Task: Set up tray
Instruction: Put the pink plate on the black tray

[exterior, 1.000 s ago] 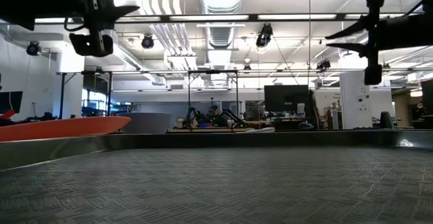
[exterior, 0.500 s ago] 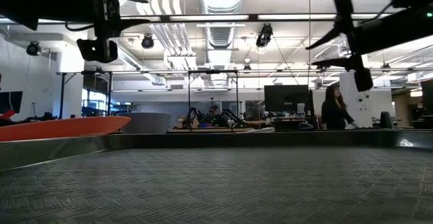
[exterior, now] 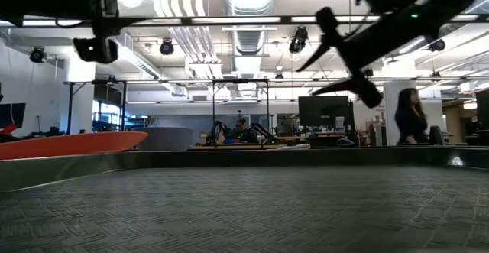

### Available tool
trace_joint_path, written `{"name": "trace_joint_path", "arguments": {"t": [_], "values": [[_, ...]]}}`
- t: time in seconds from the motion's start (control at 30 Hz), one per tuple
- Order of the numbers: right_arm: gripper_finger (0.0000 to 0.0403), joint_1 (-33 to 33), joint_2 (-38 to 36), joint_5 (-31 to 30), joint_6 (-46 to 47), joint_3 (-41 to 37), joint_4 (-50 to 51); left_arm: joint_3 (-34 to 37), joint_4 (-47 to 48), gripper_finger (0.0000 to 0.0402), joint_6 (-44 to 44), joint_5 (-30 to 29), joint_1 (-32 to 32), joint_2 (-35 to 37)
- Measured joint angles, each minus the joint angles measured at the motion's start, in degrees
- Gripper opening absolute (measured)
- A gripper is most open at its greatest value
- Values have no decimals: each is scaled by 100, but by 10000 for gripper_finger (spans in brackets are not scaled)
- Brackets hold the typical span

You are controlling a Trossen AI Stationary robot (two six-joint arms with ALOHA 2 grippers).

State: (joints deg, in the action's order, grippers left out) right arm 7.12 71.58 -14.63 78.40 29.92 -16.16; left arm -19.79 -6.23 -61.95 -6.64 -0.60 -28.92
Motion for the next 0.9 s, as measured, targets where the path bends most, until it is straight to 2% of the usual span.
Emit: {"name": "trace_joint_path", "arguments": {"t": [0.13,0.27,0.37,0.5,0.67,0.8,0.9], "values": [[219,253,417,428,-139,522,363,2,1395,123,-655,2,0,236],[219,541,581,1016,-367,803,938,-60,1651,123,-864,-4,2,138],[219,644,550,1040,-404,933,1329,-482,2399,120,-819,-295,2,-161],[219,752,451,1064,-532,981,1346,-1355,4030,107,-336,-585,4,-873],[219,853,426,1063,-606,996,1342,-2489,5639,93,873,-591,72,-1921],[219,872,458,1093,-661,994,1345,-3313,6509,92,1784,-502,230,-2727],[219,888,480,1185,-684,992,1351,-3843,6785,92,2296,-272,439,-3219]]}}
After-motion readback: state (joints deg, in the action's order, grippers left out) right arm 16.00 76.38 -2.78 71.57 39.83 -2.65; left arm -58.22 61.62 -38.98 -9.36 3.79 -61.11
